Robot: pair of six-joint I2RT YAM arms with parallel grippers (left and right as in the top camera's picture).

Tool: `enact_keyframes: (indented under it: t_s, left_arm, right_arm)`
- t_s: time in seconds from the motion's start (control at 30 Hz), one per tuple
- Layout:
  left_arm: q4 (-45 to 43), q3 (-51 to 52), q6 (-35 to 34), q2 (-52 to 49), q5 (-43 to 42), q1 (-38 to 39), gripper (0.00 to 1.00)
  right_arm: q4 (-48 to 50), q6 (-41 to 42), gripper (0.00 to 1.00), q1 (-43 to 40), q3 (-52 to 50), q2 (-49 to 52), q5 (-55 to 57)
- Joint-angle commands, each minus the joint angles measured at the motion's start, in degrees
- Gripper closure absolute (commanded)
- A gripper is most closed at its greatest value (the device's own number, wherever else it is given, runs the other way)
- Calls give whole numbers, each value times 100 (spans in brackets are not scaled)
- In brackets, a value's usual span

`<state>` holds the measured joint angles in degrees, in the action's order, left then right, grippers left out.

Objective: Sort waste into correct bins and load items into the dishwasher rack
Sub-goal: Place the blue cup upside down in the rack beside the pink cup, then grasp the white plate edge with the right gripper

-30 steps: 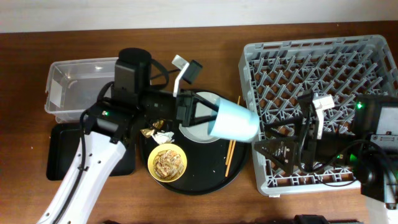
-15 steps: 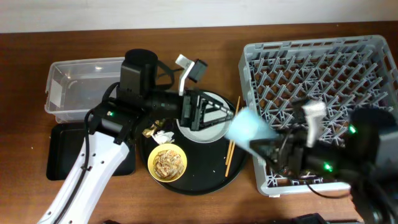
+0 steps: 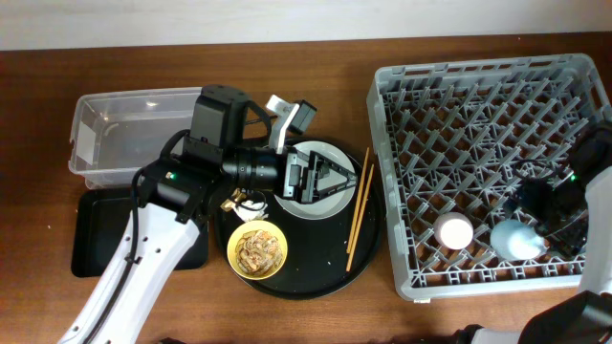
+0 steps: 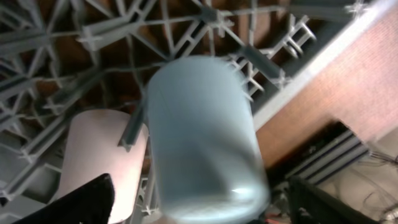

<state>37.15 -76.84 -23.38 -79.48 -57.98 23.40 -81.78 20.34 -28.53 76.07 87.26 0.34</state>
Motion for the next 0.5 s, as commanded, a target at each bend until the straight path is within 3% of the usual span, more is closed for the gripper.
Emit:
enact_keyframes:
  t_s: [0.0,0.1,0.13,0.2,0.27,0.33,0.4,0.47]
  left_arm:
    - [4,-46,157,48,216,9,0]
    - [44,-46,560,48,302,9,0]
    - [181,-46,680,48,680,9,0]
    - [511,-46,686,48,1416,7,0]
    - [848,-48,699,90,2284,-9,0]
    - [1198,-48,697,350,2916,-271,2]
    - [1722,-59,483,802,3884,-597,7]
    - [2267,-74,304,1475,4953,-1080,7]
  right_arm:
    - [68,-538,8,-33,166,-149,-815]
    - [2,-914,8,192,411,-994,-1692]
    - [52,-1060,8,389,413,-1416,-2048]
    - [170,-1145,8,973,411,-2243,-2514]
    - [208,-1263,16,2295,409,-3112,-2511]
    - [162,-1246,25,3182,409,-3362,-2522]
    - [254,-870,28,4054,409,-3259,-2514]
    - [649,92,28,4948,407,-2817,-1768]
